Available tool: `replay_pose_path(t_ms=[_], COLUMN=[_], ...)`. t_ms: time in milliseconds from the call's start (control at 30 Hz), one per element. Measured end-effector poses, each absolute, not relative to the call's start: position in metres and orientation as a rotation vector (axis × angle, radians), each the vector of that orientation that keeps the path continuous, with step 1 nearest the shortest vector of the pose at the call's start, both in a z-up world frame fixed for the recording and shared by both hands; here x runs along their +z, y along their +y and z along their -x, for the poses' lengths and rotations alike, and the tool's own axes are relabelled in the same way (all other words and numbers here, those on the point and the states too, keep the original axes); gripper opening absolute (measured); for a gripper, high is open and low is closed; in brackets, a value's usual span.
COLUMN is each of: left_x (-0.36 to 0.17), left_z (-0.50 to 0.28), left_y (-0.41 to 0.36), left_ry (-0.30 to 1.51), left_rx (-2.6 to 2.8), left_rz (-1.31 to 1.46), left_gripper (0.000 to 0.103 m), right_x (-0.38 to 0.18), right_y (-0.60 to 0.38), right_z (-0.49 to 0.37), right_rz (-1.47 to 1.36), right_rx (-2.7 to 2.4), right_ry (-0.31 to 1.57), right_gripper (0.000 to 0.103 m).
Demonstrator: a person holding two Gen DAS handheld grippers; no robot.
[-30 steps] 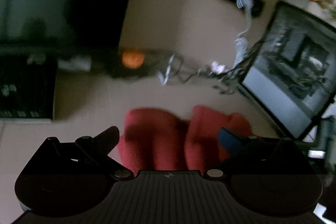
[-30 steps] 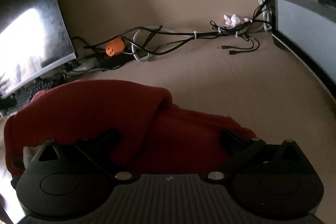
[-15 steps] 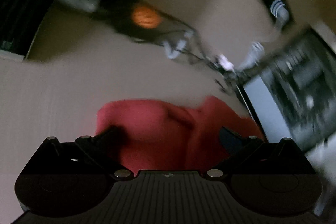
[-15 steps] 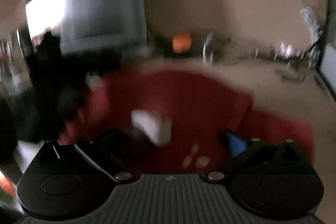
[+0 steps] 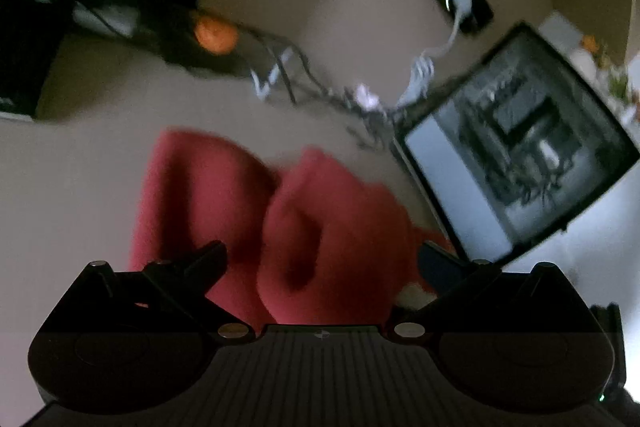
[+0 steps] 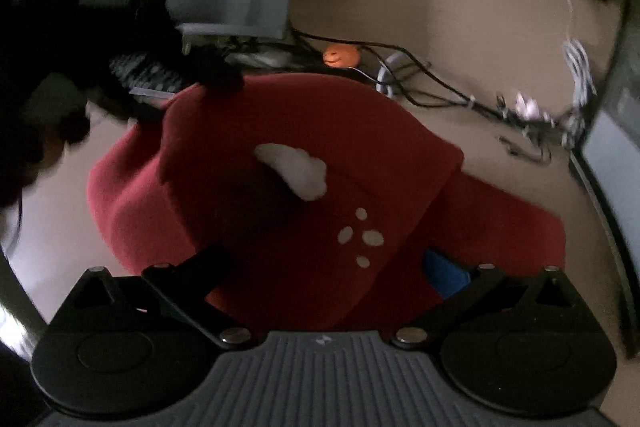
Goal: Fold clothes
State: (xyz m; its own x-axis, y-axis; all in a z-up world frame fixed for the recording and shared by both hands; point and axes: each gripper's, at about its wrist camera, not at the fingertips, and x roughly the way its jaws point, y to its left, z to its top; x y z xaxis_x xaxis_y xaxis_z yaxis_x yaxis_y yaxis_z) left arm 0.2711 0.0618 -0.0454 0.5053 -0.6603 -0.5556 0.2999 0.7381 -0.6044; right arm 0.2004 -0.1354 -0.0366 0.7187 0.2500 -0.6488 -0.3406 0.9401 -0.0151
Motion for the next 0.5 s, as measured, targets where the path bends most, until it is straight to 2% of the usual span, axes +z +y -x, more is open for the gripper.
replay_pose_path(t_ms=[267, 300, 333, 400, 500], left_x=[-0.050, -0.049, -0.048, -0.047, -0.052], left_z=[-0.273, -0.272, -0.270, -0.267, -0.268], left_y=[0.054, 0.055, 0.055, 0.054, 0.047], left_ry=[0.860, 0.862, 0.865, 0.883, 0.911], left_rx=[-0.563, -0.562, -0.569, -0.584, -0.569], left_rz=[0.475, 0.476, 0.476, 0.458, 0.401], left_gripper=[0.101, 0.098, 0.093, 0.082, 0.079], right_x=[-0.028, -0.028, -0.031, -0.036, -0.036], right_y=[-0.143, -0.142, -0.140, -0.139, -0.144], right_z=[-0.187, -0.184, -0.185, -0.187, -0.190], right_rz=[-0.001, -0.007, -0.014, -0.029, -0.082], right_rx=[0.390, 0.407, 0.419, 0.412, 0.408], right_ry=[0.705, 0.705, 0.714, 0.716, 0.712], right_gripper=[0.101, 0.091, 0.086, 0.082, 0.074])
